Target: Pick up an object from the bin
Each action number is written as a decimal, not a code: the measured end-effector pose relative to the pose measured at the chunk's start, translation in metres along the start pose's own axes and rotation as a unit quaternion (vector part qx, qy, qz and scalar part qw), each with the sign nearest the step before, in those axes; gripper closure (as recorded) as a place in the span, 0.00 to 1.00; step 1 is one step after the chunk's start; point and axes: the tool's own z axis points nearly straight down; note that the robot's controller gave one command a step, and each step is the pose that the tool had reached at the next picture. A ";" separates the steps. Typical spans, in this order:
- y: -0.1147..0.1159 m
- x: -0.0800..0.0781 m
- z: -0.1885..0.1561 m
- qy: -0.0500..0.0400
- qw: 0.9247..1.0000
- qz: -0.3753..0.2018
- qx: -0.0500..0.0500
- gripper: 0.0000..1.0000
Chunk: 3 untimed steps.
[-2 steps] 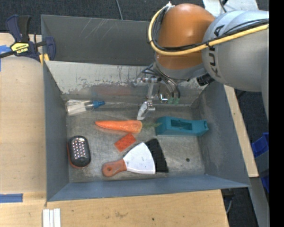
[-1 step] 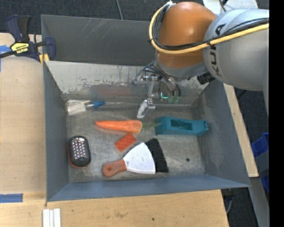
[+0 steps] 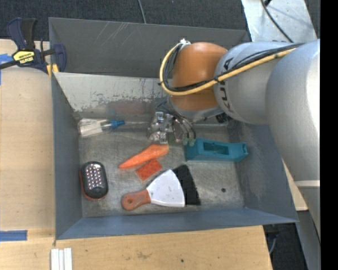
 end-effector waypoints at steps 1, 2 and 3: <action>0.000 0.000 0.000 0.000 1.000 0.000 0.000 1.00; -0.016 0.023 -0.049 0.011 1.000 0.016 0.001 1.00; -0.023 0.014 -0.070 0.008 1.000 -0.006 0.001 0.00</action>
Offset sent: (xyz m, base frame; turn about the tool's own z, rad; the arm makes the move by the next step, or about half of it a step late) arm -0.0452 -0.0395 0.1270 0.0847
